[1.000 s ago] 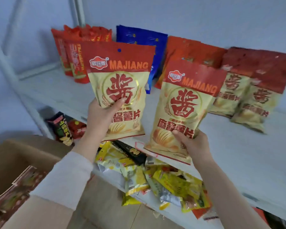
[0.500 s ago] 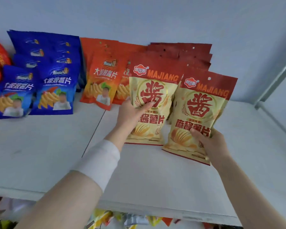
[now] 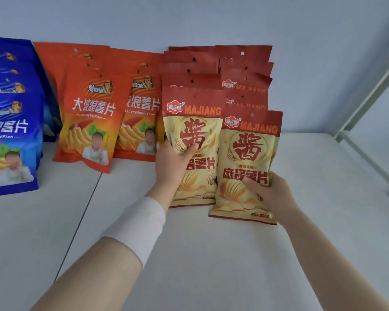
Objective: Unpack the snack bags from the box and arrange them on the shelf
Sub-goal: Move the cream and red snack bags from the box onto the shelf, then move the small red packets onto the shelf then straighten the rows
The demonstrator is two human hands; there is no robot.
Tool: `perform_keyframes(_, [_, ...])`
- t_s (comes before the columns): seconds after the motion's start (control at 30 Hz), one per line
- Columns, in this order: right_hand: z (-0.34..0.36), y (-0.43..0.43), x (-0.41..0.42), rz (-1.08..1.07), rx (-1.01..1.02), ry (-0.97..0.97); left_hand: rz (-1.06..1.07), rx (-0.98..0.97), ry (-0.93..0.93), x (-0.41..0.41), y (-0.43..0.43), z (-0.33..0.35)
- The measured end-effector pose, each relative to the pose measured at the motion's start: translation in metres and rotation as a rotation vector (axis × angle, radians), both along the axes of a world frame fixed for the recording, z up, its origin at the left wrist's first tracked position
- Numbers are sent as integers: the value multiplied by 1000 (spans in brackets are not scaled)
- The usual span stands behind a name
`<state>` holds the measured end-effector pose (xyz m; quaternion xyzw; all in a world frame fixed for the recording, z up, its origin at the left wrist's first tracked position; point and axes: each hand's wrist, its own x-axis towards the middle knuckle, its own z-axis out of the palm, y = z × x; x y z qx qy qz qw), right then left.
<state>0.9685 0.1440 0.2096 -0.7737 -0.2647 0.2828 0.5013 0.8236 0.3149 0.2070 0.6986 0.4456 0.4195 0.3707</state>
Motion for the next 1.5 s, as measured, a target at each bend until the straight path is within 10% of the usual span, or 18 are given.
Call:
perform_keyframes(0.47, [-8, -9, -16, -90, -36, -488, 255, 98, 115, -22, -35, 8])
perform_keyframes(0.8, [23, 17, -199, 615, 163, -1123, 238, 615, 1086, -226, -111, 31])
perform_keyframes(1.03, [18, 21, -416, 1186, 194, -1291, 483, 131, 1481, -441, -183, 22])
perform_keyframes(1.5, [-122, -41, -793, 1803, 145, -1408, 788, -593, 1430, -791, -376, -134])
